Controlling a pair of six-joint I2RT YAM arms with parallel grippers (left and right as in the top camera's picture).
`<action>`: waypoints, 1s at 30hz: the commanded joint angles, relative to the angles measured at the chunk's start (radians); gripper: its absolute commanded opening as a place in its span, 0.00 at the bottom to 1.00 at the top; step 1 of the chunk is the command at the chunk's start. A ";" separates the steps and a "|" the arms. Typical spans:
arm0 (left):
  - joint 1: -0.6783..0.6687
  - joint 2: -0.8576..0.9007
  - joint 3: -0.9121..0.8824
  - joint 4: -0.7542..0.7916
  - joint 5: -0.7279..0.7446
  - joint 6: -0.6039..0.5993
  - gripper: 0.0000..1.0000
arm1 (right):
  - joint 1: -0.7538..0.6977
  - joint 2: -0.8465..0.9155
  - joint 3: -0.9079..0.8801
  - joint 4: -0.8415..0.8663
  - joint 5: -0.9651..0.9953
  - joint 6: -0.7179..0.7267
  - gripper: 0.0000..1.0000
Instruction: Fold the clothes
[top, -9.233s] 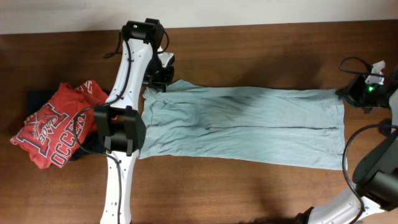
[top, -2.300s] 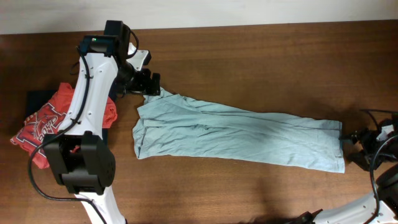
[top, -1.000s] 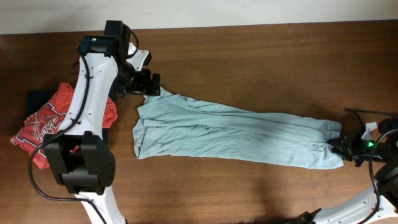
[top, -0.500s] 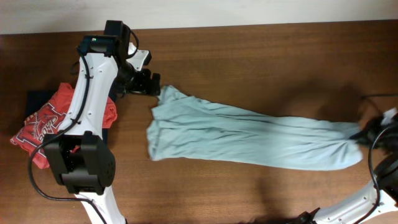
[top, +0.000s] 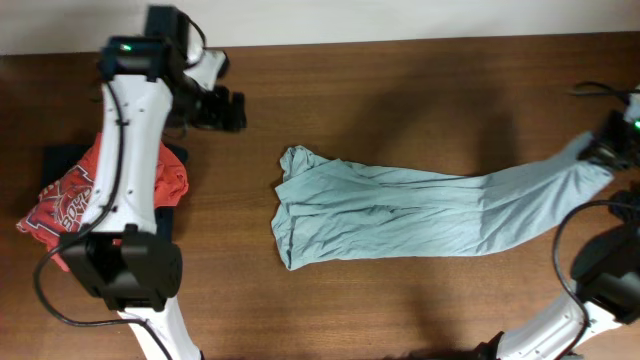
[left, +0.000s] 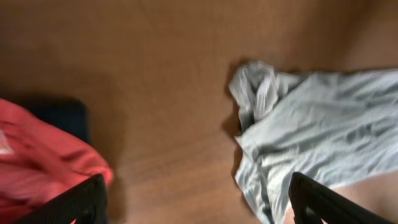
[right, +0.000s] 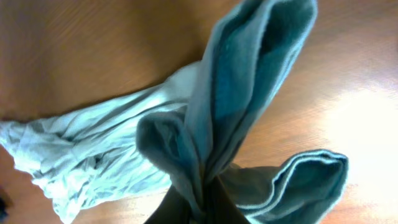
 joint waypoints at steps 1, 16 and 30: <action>0.035 -0.002 0.145 -0.028 -0.003 0.016 0.93 | 0.156 -0.026 0.035 -0.027 0.042 0.031 0.04; 0.087 -0.002 0.352 -0.076 -0.004 0.017 0.95 | 0.801 -0.021 0.022 0.079 0.123 0.254 0.04; 0.087 -0.002 0.352 -0.068 -0.045 0.017 0.95 | 1.132 0.075 -0.098 0.290 0.053 0.409 0.16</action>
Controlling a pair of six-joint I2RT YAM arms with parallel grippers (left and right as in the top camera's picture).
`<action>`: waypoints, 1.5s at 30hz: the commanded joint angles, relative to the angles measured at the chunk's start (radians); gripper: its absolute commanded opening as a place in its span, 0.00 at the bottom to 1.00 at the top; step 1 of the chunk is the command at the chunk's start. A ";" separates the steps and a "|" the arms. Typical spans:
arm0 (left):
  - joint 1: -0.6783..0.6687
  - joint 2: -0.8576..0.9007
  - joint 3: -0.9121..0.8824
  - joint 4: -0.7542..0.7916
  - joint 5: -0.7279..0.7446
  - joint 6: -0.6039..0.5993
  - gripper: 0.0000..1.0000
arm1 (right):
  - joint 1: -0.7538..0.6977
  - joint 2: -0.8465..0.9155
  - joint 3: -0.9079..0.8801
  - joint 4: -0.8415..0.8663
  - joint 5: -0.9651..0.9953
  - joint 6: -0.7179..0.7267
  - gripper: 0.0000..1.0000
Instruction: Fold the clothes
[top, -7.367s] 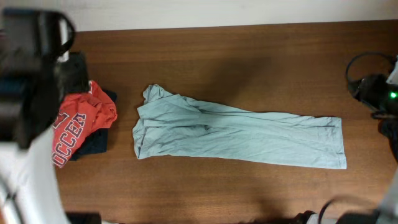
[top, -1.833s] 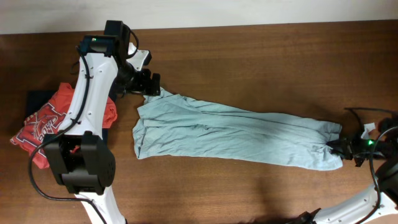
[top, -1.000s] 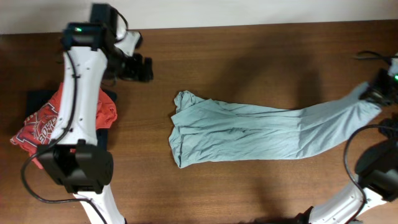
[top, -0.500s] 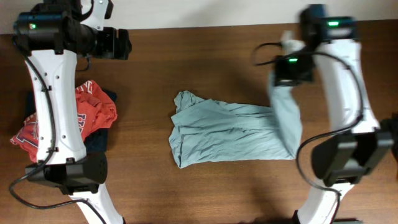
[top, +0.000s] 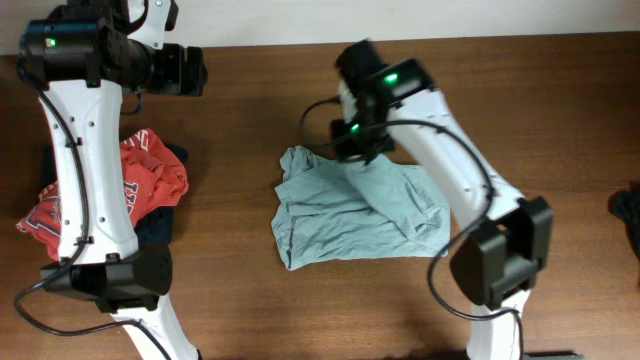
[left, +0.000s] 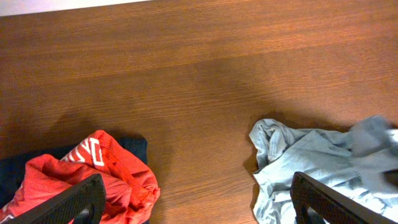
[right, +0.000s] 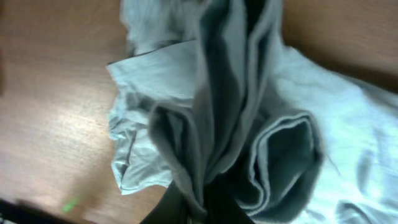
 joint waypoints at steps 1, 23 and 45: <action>0.006 -0.002 0.018 0.006 -0.012 0.017 0.95 | 0.089 0.014 -0.008 0.035 -0.050 0.035 0.22; 0.006 -0.002 0.018 0.012 -0.012 0.017 0.97 | -0.135 0.010 -0.007 -0.129 -0.017 -0.397 0.68; 0.006 -0.002 0.018 0.014 -0.011 0.017 0.98 | -0.085 0.011 -0.412 0.292 -0.122 -0.626 0.34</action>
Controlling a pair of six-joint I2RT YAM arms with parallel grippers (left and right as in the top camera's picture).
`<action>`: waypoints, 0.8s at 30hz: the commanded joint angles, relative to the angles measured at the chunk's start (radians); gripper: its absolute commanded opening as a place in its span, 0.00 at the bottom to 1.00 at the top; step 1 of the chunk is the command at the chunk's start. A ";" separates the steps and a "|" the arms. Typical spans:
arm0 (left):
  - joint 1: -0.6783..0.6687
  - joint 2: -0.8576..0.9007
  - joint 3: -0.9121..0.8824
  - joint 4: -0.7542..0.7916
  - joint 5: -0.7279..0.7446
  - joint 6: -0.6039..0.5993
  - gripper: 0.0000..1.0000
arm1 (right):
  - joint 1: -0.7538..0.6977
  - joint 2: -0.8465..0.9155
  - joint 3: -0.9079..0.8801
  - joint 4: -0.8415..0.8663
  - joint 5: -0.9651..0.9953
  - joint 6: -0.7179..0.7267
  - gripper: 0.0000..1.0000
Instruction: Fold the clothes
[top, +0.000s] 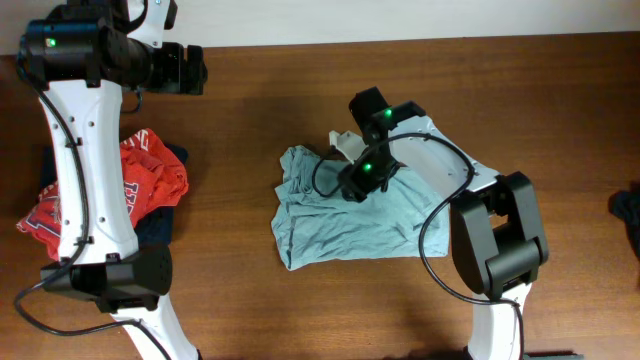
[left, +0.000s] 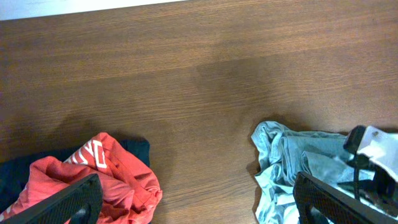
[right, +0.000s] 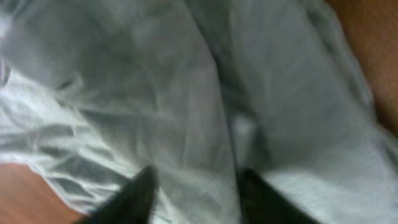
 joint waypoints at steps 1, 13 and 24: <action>0.006 -0.002 0.018 0.003 -0.004 0.017 0.98 | 0.008 -0.015 -0.010 -0.003 -0.039 -0.007 0.29; 0.006 -0.002 0.017 0.008 -0.004 0.017 0.98 | 0.067 -0.066 0.023 -0.135 -0.229 -0.007 0.15; 0.006 -0.002 0.017 0.018 -0.004 0.017 0.99 | 0.275 -0.067 0.023 -0.214 -0.200 -0.050 0.31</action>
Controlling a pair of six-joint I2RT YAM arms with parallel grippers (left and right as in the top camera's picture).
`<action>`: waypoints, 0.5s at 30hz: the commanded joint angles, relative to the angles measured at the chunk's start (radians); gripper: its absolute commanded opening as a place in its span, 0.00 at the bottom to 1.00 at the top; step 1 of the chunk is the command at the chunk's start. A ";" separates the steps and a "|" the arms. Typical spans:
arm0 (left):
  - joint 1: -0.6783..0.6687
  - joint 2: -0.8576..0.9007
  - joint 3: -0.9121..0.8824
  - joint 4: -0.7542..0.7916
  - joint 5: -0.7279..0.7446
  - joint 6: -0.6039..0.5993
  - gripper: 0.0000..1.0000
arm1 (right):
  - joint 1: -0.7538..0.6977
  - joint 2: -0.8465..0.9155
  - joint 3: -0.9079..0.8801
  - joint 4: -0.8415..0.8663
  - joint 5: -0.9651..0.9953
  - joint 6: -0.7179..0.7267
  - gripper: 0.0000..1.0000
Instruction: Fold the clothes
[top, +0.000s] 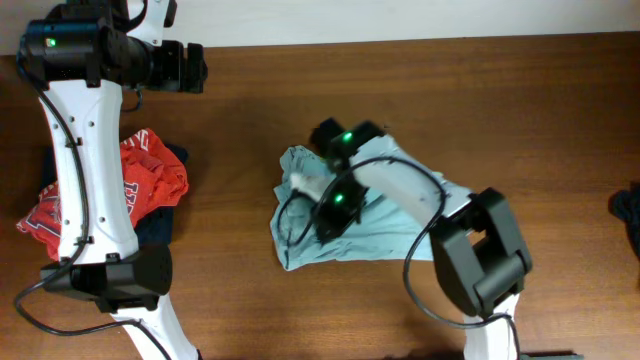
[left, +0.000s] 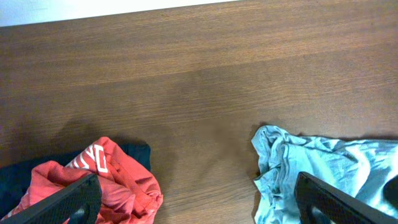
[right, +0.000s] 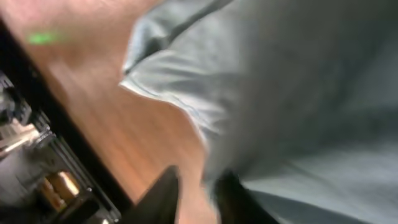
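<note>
A light blue garment (top: 385, 215) lies doubled over on itself in the middle of the wooden table (top: 540, 120); its bunched left end (left: 280, 155) also shows in the left wrist view. My right gripper (top: 330, 212) is low over the garment's front left part. In its blurred wrist view the fingers (right: 166, 198) stand apart, open, with bare wood between them and the cloth's edge (right: 186, 106) just beside. My left gripper (top: 190, 66) hovers high at the back left, wide open and holding nothing (left: 205, 205).
A crumpled red shirt (top: 150, 180) lies on a dark navy garment (top: 158, 225) at the table's left side, also seen as red cloth (left: 118, 186) in the left wrist view. A dark object (top: 628, 208) sits at the right edge.
My right gripper has moved from the upper middle of the blue garment to its front left part, still open. The left arm has not moved.
The blue garment lay stretched out, its right end held up by my shut right gripper at the table's right edge. Then that end was over the garment's left end, doubling it. Then the gripper was open above the doubled cloth, and now sits lower left.
</note>
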 joint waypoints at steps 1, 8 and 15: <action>0.006 -0.002 0.017 0.002 -0.004 0.017 0.99 | 0.072 -0.036 0.020 -0.011 0.013 -0.046 0.33; 0.006 -0.002 0.017 0.002 -0.004 0.017 0.99 | 0.115 -0.045 0.022 -0.026 0.081 -0.049 0.41; 0.003 -0.001 0.017 0.001 0.006 0.017 0.99 | 0.021 -0.133 0.070 0.019 0.145 0.142 0.32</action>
